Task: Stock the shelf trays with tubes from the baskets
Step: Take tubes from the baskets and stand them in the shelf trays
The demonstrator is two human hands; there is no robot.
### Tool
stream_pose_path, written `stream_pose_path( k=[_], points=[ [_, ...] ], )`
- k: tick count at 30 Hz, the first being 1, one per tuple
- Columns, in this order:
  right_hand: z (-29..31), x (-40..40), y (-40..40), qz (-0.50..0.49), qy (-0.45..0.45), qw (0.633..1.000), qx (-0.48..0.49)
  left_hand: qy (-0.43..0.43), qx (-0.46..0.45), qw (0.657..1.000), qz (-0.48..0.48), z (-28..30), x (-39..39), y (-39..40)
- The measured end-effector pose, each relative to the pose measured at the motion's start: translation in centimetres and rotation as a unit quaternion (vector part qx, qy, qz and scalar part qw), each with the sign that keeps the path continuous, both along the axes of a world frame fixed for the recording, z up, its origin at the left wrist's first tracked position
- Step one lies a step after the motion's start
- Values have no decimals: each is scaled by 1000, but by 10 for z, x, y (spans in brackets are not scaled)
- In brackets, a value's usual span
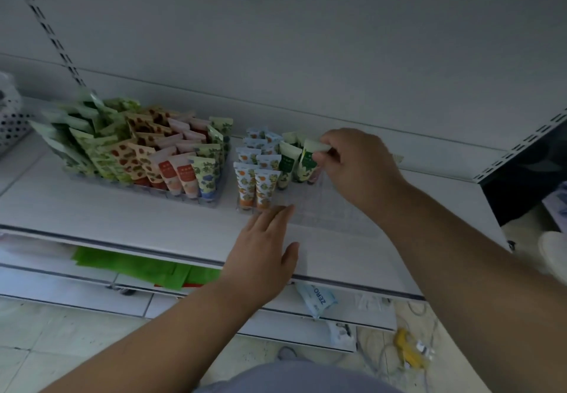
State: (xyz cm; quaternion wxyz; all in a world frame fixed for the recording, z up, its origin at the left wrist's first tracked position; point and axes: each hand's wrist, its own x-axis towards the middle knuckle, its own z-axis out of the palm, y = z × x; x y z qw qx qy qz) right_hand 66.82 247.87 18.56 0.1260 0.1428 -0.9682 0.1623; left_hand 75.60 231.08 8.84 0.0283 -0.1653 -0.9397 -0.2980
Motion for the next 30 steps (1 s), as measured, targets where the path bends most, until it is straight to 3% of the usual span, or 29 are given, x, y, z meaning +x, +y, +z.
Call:
stream_pose_path(
  k=[6, 11, 15, 20, 30],
  points=[
    [-6, -14, -11, 21, -3, 1000, 21, 13, -1, 1000, 15, -3, -2, 0],
    [-20, -16, -10, 9, -76, 995, 58, 12, 10, 1000, 23, -5, -3, 1],
    [-16, -1, -7, -16, -12, 1000, 18, 8, 36, 999, 28, -6, -5, -2],
    [2, 29, -20, 59, 34, 997, -43, 36, 71, 996, 40, -1, 0, -18],
    [26, 60, -176, 202, -26, 973, -109, 67, -1, 977, 204, 30, 52, -170]
  ],
)
